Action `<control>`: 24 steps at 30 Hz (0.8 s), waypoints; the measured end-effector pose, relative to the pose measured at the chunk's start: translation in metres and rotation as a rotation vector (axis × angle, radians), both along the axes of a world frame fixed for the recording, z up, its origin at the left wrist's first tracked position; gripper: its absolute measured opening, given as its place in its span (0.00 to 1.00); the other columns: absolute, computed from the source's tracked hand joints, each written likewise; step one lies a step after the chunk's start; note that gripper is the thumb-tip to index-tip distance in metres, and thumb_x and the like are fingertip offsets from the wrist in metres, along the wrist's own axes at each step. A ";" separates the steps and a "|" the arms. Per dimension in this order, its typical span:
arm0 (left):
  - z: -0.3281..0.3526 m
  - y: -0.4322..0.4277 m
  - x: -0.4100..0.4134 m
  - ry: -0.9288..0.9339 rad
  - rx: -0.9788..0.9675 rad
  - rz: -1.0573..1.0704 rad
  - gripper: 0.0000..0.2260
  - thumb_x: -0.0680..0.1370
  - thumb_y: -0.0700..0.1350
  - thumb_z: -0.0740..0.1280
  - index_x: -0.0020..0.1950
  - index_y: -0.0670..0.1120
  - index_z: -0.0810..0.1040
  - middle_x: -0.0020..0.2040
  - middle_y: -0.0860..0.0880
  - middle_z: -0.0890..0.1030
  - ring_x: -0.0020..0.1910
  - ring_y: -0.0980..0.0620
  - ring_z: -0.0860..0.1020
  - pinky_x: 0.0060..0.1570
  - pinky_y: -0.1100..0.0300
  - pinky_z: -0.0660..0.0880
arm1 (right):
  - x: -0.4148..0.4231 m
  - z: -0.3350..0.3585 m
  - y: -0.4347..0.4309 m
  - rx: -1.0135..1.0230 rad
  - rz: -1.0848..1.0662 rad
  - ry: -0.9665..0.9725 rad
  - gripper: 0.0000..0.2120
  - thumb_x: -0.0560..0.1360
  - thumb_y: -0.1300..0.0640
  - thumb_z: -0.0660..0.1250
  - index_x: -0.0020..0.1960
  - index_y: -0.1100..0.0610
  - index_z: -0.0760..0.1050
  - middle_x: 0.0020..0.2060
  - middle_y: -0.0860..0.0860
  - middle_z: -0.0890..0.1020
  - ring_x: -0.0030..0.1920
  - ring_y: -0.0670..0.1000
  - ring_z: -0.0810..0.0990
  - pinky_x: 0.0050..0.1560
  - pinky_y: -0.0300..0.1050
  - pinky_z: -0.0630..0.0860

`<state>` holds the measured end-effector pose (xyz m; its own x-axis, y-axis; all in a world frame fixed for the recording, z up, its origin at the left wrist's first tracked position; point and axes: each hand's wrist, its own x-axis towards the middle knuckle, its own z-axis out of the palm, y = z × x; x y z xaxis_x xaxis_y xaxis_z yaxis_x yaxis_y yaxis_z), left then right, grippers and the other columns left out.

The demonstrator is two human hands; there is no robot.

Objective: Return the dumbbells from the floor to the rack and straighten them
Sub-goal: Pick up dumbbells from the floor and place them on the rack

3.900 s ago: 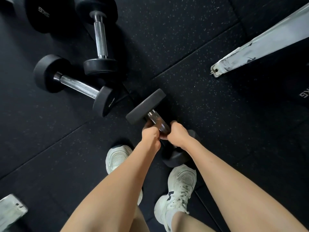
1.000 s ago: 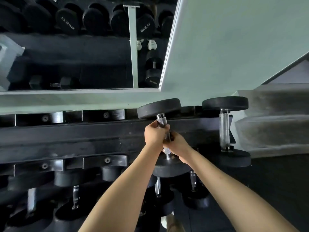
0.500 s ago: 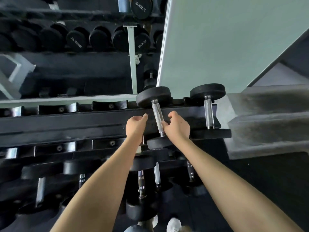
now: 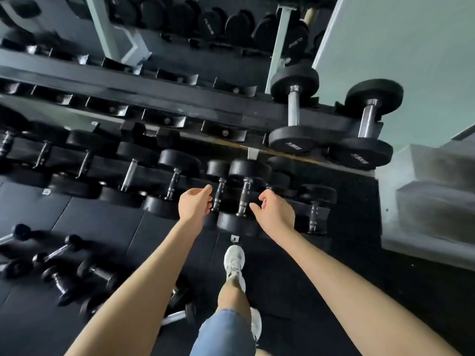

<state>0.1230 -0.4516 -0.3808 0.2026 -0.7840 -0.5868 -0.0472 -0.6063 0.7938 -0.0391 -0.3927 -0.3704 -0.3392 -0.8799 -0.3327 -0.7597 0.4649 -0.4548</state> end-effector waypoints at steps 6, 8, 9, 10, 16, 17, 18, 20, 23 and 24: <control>-0.051 0.103 0.090 -0.037 0.166 0.196 0.09 0.75 0.43 0.67 0.36 0.44 0.75 0.30 0.47 0.75 0.26 0.51 0.69 0.26 0.64 0.67 | 0.066 -0.054 0.069 0.198 0.182 -0.067 0.14 0.78 0.47 0.63 0.58 0.55 0.72 0.50 0.50 0.81 0.50 0.53 0.79 0.43 0.44 0.71; -0.064 0.128 0.111 -0.069 0.206 0.248 0.09 0.75 0.44 0.68 0.35 0.44 0.75 0.31 0.47 0.75 0.27 0.51 0.70 0.29 0.63 0.68 | 0.082 -0.070 0.086 0.257 0.224 -0.086 0.14 0.78 0.47 0.63 0.58 0.55 0.72 0.51 0.50 0.81 0.51 0.53 0.80 0.43 0.43 0.69; -0.071 0.140 0.121 -0.079 0.227 0.271 0.10 0.75 0.44 0.68 0.34 0.44 0.75 0.30 0.47 0.75 0.27 0.51 0.70 0.31 0.62 0.68 | 0.090 -0.078 0.094 0.282 0.244 -0.091 0.15 0.77 0.47 0.63 0.58 0.55 0.72 0.52 0.50 0.81 0.52 0.54 0.80 0.44 0.43 0.70; -0.079 0.151 0.130 -0.088 0.248 0.292 0.10 0.75 0.44 0.68 0.34 0.44 0.74 0.28 0.47 0.75 0.27 0.50 0.70 0.31 0.62 0.68 | 0.097 -0.087 0.102 0.305 0.266 -0.095 0.15 0.77 0.46 0.63 0.58 0.55 0.72 0.52 0.50 0.81 0.52 0.54 0.80 0.44 0.43 0.70; -0.150 0.212 0.173 -0.083 0.415 0.431 0.09 0.75 0.42 0.67 0.35 0.41 0.74 0.28 0.47 0.72 0.23 0.52 0.67 0.21 0.67 0.65 | 0.145 -0.147 0.137 0.467 0.393 -0.126 0.15 0.77 0.46 0.63 0.59 0.54 0.72 0.53 0.50 0.81 0.54 0.54 0.79 0.49 0.45 0.74; -0.165 0.222 0.180 -0.071 0.447 0.453 0.10 0.75 0.42 0.67 0.34 0.41 0.73 0.28 0.46 0.71 0.22 0.52 0.66 0.19 0.69 0.63 | 0.154 -0.159 0.141 0.484 0.415 -0.127 0.16 0.77 0.46 0.63 0.59 0.54 0.72 0.54 0.50 0.81 0.54 0.54 0.79 0.50 0.45 0.73; -0.179 0.231 0.188 -0.059 0.479 0.472 0.12 0.76 0.42 0.67 0.34 0.41 0.72 0.28 0.46 0.71 0.21 0.53 0.66 0.17 0.70 0.61 | 0.164 -0.171 0.144 0.496 0.437 -0.125 0.16 0.77 0.46 0.63 0.59 0.54 0.72 0.54 0.50 0.81 0.55 0.54 0.78 0.50 0.45 0.72; -0.211 0.246 0.202 -0.035 0.535 0.503 0.12 0.76 0.42 0.67 0.34 0.41 0.71 0.28 0.46 0.70 0.19 0.54 0.65 0.16 0.70 0.60 | 0.185 -0.199 0.148 0.517 0.480 -0.116 0.17 0.77 0.45 0.63 0.60 0.55 0.72 0.55 0.51 0.80 0.57 0.55 0.77 0.52 0.46 0.72; -0.266 0.260 0.225 -0.006 0.614 0.532 0.14 0.77 0.43 0.66 0.32 0.42 0.70 0.29 0.47 0.69 0.22 0.53 0.65 0.14 0.71 0.60 | 0.219 -0.249 0.154 0.530 0.542 -0.090 0.18 0.78 0.44 0.62 0.61 0.55 0.71 0.57 0.51 0.79 0.59 0.54 0.76 0.55 0.47 0.71; -0.286 0.263 0.234 0.012 0.634 0.553 0.14 0.78 0.44 0.65 0.33 0.42 0.70 0.29 0.47 0.69 0.24 0.52 0.65 0.15 0.71 0.61 | 0.232 -0.269 0.156 0.532 0.558 -0.080 0.18 0.78 0.44 0.62 0.61 0.55 0.71 0.57 0.51 0.79 0.59 0.54 0.75 0.56 0.47 0.71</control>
<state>0.3568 -0.1889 -0.6670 0.4514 -0.0950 -0.8872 0.3938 -0.8710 0.2936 0.1924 -0.2370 -0.6397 0.1505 -0.6282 -0.7633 -0.9198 0.1939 -0.3410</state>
